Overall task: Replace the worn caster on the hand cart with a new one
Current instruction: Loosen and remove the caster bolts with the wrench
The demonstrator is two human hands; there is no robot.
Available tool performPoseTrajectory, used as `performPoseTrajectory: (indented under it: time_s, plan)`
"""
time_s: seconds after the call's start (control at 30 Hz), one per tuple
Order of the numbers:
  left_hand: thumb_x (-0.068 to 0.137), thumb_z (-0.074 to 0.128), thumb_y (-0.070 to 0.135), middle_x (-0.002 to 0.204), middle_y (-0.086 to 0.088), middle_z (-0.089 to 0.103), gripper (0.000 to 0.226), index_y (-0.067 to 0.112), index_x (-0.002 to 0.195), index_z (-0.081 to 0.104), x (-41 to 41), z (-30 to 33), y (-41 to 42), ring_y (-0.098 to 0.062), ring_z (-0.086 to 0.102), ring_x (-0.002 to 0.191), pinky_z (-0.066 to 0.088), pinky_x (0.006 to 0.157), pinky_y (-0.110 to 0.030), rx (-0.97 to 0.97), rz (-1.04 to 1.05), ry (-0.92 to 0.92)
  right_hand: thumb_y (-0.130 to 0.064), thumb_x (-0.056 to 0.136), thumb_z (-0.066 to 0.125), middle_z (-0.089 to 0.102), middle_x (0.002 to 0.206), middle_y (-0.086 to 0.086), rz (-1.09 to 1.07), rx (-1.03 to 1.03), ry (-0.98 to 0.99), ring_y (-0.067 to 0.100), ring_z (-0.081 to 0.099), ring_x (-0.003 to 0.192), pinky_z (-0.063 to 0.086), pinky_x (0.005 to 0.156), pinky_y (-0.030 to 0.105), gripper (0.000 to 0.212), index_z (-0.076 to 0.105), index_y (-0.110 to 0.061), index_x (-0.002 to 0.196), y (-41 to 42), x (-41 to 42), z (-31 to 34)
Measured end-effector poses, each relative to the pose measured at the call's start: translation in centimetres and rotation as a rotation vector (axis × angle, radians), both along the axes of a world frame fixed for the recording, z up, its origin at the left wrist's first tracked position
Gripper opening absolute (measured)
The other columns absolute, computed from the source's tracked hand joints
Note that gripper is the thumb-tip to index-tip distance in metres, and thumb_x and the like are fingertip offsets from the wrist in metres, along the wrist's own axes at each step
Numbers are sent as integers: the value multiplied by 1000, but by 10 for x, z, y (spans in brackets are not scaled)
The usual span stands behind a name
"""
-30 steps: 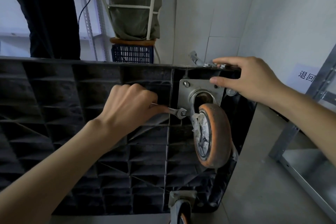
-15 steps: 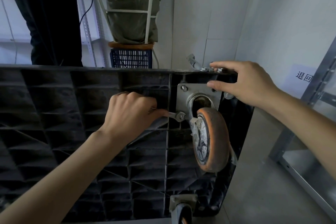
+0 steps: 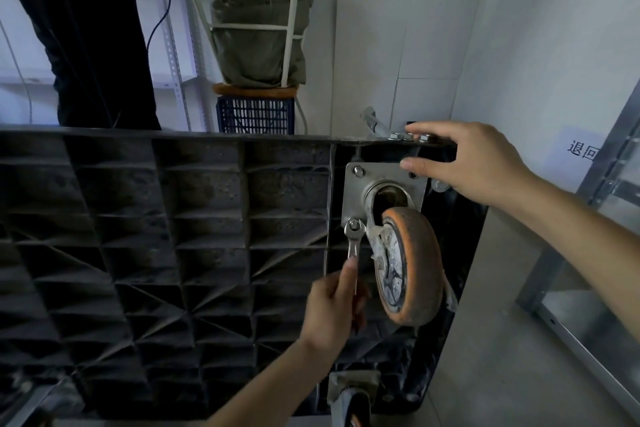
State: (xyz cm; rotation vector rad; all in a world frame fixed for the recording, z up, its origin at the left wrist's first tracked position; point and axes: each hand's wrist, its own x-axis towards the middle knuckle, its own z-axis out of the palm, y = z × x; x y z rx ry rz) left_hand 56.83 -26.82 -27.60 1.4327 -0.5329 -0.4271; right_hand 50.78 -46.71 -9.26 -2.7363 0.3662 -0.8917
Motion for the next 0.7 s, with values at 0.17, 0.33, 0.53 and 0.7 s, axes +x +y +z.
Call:
performPoseTrajectory:
  time_s: [0.17,0.33,0.53,0.7]
  plan:
    - [94,54,58,46,8,45,55,16,60,60,12,1,25,-9,39,43,29,49,-27,95,131,-224,-70,77,69,70,123,-13,-7,-2,4,16,63,115,51,94,41,62,61,-47,133,-2,0,0]
    - [99,56,47,46,12,53,46,20,62,65,11,23,41,-1,46,41,38,50,-28,231,177,-484,-70,77,70,70,126,-12,-9,-12,1,17,62,119,51,95,41,62,61,-47,133,-2,2,-1]
    - [96,54,53,46,12,50,46,25,60,61,2,23,52,-7,45,41,32,47,-28,306,220,-549,-72,77,69,68,130,-11,-6,-17,0,18,60,123,50,96,41,63,60,-47,134,-4,1,-2]
    - [95,52,62,69,14,67,21,44,96,63,37,42,77,-19,67,72,48,54,-32,564,325,-1018,-71,77,69,70,126,-11,-9,-11,1,18,62,119,51,94,40,62,60,-48,134,-3,2,-2]
